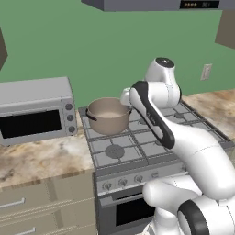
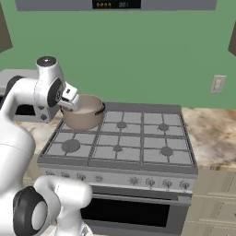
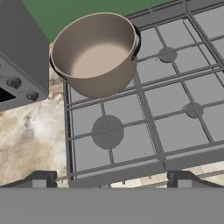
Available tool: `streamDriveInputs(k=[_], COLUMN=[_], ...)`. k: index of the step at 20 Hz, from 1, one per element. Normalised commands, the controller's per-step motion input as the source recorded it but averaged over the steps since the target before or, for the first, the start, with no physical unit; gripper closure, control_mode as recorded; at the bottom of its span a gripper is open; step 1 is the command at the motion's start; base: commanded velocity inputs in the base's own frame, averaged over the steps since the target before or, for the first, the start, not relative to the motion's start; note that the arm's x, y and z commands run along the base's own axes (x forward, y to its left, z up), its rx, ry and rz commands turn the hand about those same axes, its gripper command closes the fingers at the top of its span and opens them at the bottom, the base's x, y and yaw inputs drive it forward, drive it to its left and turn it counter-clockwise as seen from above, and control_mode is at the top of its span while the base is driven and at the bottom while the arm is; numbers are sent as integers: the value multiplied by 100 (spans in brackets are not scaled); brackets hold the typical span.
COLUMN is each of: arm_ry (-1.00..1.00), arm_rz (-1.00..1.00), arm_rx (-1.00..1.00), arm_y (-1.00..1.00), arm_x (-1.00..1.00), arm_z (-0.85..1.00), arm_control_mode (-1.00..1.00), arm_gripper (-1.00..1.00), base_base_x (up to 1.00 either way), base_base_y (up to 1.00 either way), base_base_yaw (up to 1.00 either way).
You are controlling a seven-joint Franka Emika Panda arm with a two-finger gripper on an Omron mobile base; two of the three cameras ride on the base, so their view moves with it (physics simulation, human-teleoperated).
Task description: Move the pot and pan from the stove into the sink.
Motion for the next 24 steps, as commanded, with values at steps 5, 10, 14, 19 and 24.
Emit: streamDriveInputs(k=[5,10,14,19,24], arm_ry=[3,1,0,0,0], arm_rz=[-13,-21,-18,0,0], arm_rx=[5,6,2,0,0], arm_y=[-3,-5,-1,0,0], arm_x=[2,6,2,0,6], arm_z=[-5,-6,-3,-2,-26], arm_control_mode=[-100,-100,-100,-100,-100], arm_gripper=[-100,-100,-100,-100,-100], base_base_x=[0,0,0,0,0], base_base_y=[0,0,0,0,0], base_base_yaw=[0,0,0,0,0])
